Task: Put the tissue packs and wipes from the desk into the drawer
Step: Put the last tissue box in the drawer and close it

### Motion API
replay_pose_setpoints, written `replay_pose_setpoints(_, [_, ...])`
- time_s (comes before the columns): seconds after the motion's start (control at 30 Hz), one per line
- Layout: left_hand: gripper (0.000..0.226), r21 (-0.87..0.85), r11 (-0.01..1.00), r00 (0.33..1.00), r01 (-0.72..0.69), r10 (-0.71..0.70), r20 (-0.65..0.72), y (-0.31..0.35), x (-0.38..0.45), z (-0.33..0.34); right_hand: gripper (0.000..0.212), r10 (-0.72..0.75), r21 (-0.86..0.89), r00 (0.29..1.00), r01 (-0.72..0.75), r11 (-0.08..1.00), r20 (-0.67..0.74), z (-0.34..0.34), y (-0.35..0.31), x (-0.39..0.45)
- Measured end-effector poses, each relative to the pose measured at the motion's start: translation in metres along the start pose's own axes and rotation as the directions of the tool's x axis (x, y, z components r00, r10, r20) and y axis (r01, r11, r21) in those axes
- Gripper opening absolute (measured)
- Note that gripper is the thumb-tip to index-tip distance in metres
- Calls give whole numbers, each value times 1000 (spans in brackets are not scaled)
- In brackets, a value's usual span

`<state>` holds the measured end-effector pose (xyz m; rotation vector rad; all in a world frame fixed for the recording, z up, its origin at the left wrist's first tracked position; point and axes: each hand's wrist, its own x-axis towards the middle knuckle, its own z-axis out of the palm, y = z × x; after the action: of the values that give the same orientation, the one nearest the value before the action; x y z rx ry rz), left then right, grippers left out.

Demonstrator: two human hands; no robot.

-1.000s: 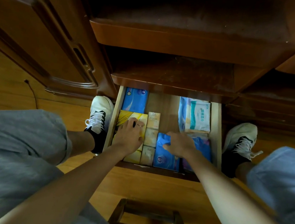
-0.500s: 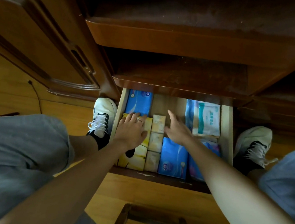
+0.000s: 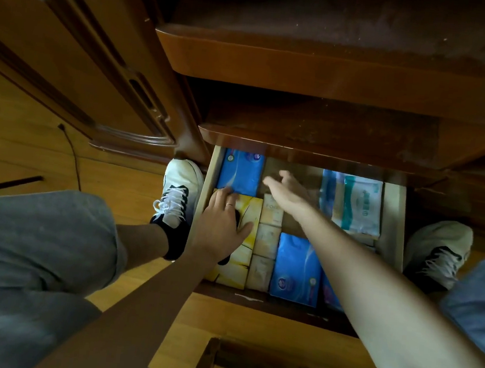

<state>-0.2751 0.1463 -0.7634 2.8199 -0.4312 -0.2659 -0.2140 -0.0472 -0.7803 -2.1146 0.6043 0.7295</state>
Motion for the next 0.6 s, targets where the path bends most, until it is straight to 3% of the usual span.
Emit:
replay_pose_setpoints(0.07, [67, -44, 999, 1000, 17, -17, 10, -2, 3, -1, 85, 10, 94, 996, -19, 995, 91, 13, -21, 7])
replay_pose_setpoints(0.13, [62, -73, 997, 1000, 5, -4, 21, -7, 5, -3, 69, 9, 168, 993, -29, 985, 121, 26, -37, 15])
replay_pose_setpoints(0.4, [55, -68, 997, 999, -21, 19, -34, -8, 5, 0, 71, 98, 535, 995, -63, 843, -37, 16, -39, 37])
replay_pose_setpoints(0.53, [54, -47, 998, 999, -35, 33, -39, -8, 5, -1, 53, 47, 445, 993, 7, 896, -109, -8, -11, 35])
replay_pose_setpoints(0.6, [54, -49, 998, 999, -33, 31, -39, -7, 4, 0, 47, 19, 373, 977, 63, 926, -213, -18, 11, 27])
